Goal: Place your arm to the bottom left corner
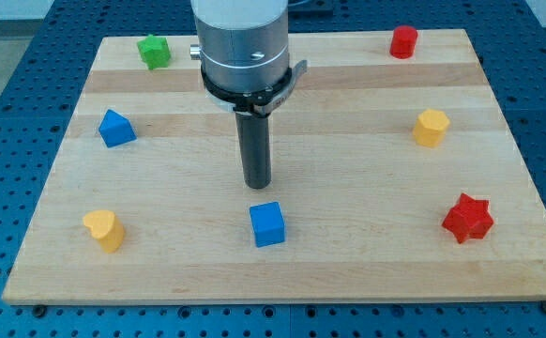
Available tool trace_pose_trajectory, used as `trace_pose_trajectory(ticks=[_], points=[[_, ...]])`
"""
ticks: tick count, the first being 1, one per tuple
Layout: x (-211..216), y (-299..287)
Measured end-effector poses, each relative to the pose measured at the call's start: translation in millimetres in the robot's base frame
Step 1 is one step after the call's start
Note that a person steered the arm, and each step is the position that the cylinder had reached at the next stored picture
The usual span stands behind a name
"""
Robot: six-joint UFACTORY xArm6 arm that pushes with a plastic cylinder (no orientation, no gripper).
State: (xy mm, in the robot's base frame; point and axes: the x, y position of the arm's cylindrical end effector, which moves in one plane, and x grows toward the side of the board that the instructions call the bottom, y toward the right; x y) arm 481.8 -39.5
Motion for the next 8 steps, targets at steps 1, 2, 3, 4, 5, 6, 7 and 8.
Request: trace_pose_trajectory(ticks=[1,2,3,4,5,6,7,8], points=[[0.0,-33.6],[0.0,-71.1],[0.0,-107.6],[0.0,-147.0],[0.0,-189.0],[0.0,-227.5],[8.2,-257.5],[78.1,-250.7]])
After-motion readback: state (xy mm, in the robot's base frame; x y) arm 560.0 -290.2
